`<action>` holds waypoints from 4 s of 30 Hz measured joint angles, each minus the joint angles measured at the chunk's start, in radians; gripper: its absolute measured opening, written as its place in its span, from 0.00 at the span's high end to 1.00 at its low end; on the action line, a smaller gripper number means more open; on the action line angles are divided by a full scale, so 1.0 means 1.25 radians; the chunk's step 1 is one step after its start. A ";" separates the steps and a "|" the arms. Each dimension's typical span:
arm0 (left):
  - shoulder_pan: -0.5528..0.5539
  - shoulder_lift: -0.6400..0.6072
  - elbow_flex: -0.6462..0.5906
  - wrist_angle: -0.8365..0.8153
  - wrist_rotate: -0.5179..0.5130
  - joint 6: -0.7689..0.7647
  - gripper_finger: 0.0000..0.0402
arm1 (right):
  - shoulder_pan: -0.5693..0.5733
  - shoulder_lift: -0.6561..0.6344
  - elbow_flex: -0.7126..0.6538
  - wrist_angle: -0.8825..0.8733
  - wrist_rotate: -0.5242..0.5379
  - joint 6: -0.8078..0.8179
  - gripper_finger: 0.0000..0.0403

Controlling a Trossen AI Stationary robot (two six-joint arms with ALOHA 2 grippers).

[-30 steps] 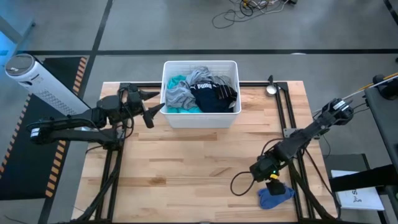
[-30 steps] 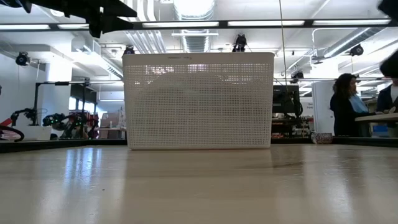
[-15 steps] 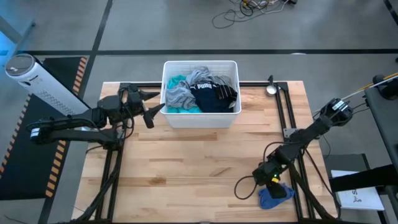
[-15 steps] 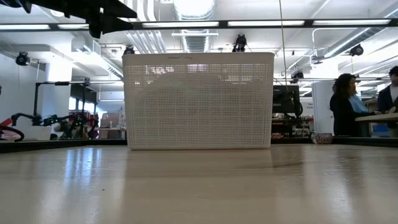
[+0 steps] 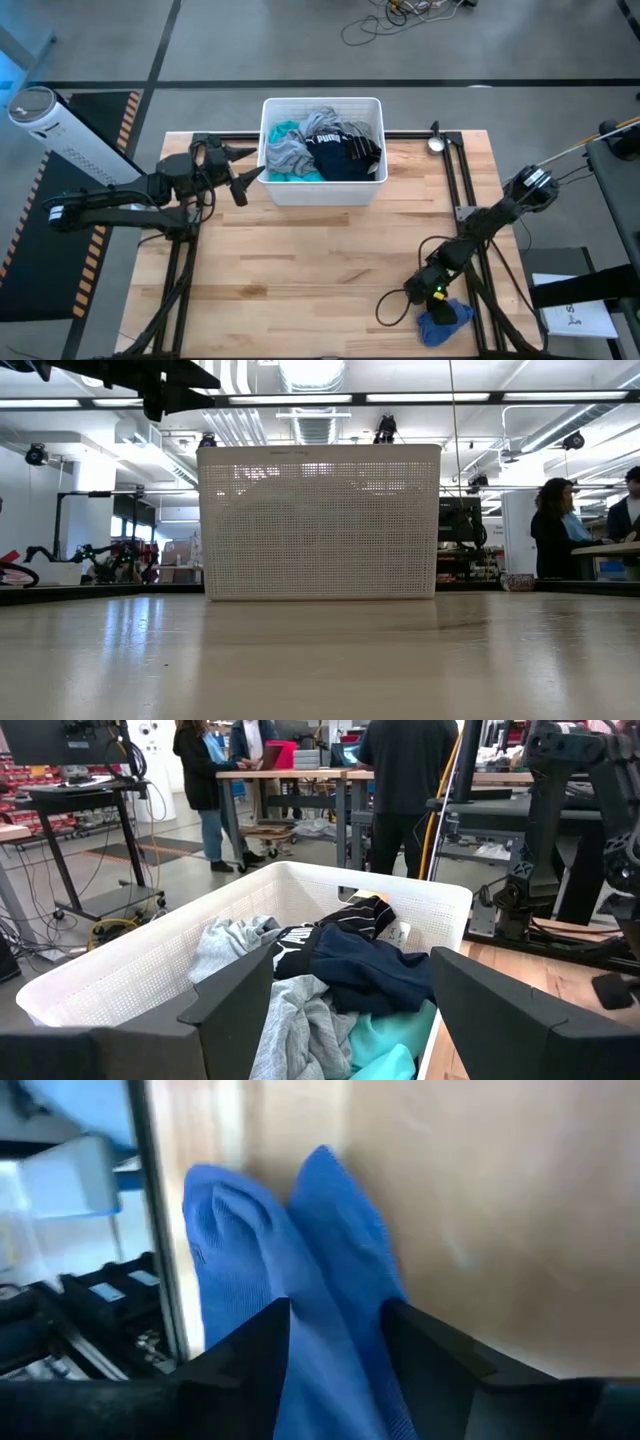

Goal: Sort clothes
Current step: Put the blue sock into the white laundry bin, then return to Home Position

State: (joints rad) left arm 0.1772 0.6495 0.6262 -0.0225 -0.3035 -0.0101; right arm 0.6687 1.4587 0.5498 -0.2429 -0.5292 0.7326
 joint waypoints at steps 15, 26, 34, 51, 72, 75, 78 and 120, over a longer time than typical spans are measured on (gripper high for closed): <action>0.000 0.002 0.000 0.000 0.000 0.000 0.36 | 0.005 0.070 0.098 -0.059 0.036 -0.155 1.00; 0.000 0.002 0.000 0.004 0.000 0.000 0.36 | -0.059 0.009 0.313 -0.426 0.229 -0.342 1.00; 0.000 0.002 0.000 0.006 0.000 0.000 0.36 | -0.122 -0.007 0.566 -0.663 0.498 -0.506 1.00; 0.000 0.003 0.000 0.007 -0.001 0.001 0.36 | -0.334 -0.008 0.935 -0.581 0.940 -0.945 1.00; 0.000 0.003 0.000 0.016 -0.001 0.001 0.36 | -0.952 0.209 0.969 -0.460 0.497 -0.882 1.00; 0.000 0.003 0.000 0.018 -0.001 0.001 0.36 | -0.995 0.267 0.969 -0.474 0.471 -0.879 1.00; 0.000 0.003 0.000 0.018 -0.001 0.001 0.36 | -1.023 0.326 0.969 -0.489 0.448 -0.878 1.00; -0.017 -0.005 0.000 0.047 -0.002 0.065 0.43 | -0.957 0.173 1.048 -0.566 0.287 -0.901 0.89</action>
State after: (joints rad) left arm 0.1558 0.6426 0.6262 0.0359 -0.3055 0.0710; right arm -0.5270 1.6747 1.8600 -0.9506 -0.1706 -0.3939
